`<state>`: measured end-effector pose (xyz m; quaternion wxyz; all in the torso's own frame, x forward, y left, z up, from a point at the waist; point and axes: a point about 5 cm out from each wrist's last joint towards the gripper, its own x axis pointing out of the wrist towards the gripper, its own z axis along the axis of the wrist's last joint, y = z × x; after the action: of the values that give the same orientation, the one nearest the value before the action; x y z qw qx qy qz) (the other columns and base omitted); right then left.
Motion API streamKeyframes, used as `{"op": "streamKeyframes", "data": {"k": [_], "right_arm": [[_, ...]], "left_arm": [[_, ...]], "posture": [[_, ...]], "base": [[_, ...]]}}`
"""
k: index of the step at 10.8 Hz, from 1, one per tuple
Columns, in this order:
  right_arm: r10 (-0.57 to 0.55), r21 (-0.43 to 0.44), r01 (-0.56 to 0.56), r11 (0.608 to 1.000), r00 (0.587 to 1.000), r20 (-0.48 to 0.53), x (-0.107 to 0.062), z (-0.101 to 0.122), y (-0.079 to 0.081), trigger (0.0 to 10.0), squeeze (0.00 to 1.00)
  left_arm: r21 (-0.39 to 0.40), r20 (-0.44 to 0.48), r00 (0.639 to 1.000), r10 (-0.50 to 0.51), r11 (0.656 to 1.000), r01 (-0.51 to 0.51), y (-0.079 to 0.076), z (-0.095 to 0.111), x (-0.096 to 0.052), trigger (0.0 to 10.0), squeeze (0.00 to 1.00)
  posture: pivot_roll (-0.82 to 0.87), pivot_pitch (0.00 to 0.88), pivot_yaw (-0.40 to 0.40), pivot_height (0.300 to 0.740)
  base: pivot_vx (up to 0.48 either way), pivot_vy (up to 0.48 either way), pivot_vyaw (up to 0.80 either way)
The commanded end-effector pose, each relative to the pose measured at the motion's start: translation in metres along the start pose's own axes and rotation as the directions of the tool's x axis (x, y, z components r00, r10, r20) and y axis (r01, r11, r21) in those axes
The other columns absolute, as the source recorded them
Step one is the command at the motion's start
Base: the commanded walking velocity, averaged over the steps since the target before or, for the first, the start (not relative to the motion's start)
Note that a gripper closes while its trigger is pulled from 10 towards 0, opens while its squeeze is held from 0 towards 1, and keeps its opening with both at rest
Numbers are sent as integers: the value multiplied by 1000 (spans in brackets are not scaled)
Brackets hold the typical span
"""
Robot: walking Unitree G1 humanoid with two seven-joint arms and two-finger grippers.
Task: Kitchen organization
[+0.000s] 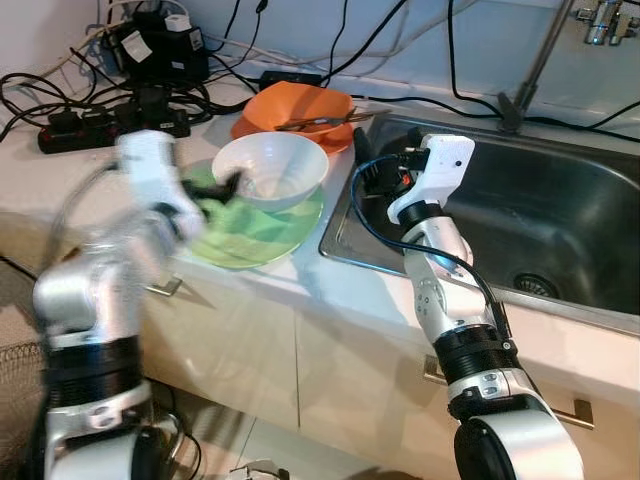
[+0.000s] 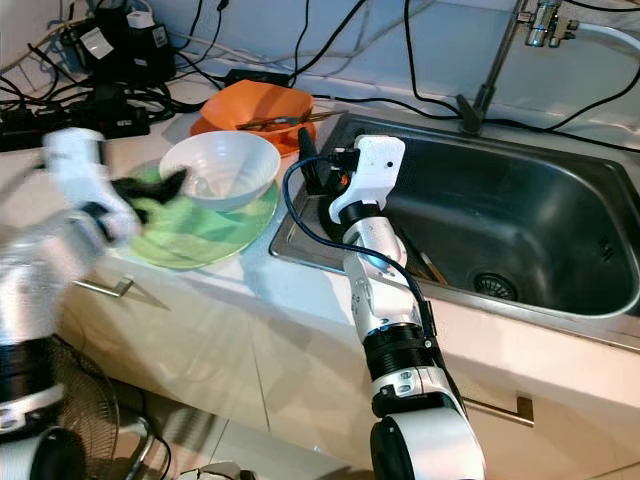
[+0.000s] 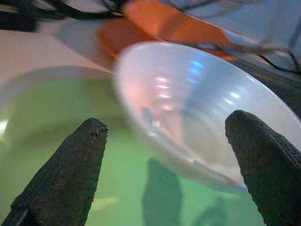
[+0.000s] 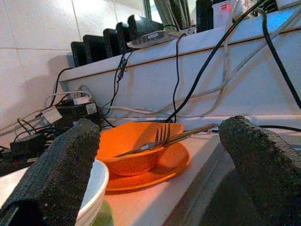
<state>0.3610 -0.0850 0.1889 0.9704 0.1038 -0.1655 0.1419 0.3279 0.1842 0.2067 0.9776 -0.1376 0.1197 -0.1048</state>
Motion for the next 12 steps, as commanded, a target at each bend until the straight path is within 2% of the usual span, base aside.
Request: {"op": "streamKeyframes", "data": {"k": [1,3,4,5,6,7,8,10,11,12], "right_arm": [[0,-1,0,1000,1000,30,1,6,0,10000,0],[0,-1,0,1000,999,40,3,8,0,10000,0],[-10,-6,10,1000,999,44,1,9,-3,10000,0],[-13,-16,13,1000,999,39,-1,9,-7,10000,0],[-12,-21,13,1000,999,35,-1,8,-8,10000,0],[-12,-22,13,1000,999,35,0,9,-8,10000,0],[-2,-22,3,1000,999,35,1,9,-6,10000,0],[7,-21,-6,1000,999,31,1,9,-3,10000,0],[9,-19,-8,1000,1000,28,1,8,-3,10000,0],[9,-18,-9,1000,1000,27,0,7,-2,10000,0]], "left_arm": [[3,-8,1000,-31,1000,31,-4,2,4,10000,0],[10,-34,999,13,1000,-13,1,1,11,10000,0],[-6,-47,997,53,999,-53,4,-4,14,10000,0],[-51,-56,990,133,990,-135,13,-9,16,10000,0],[-70,-63,987,150,985,-155,16,-11,17,3098,0],[-76,-67,985,160,983,-165,18,-13,17,0,0],[-98,-71,982,174,979,-181,20,-16,18,0,0],[-126,-66,989,134,982,-142,16,-19,18,0,0],[-141,-64,994,93,985,-101,11,-20,18,549,0],[-151,-73,996,60,986,-71,7,-23,19,0,0]], "posture": [[115,0,8,740],[107,0,18,740],[98,0,17,740],[92,0,11,740],[91,0,8,740],[89,0,5,740],[95,0,-2,740],[101,0,-8,740],[103,0,-6,740],[101,0,-4,740]], "base": [[0,0,0],[0,0,0],[0,0,0],[0,0,0],[0,0,0],[0,0,0],[0,0,0],[0,0,0],[0,0,0],[0,0,0]]}}
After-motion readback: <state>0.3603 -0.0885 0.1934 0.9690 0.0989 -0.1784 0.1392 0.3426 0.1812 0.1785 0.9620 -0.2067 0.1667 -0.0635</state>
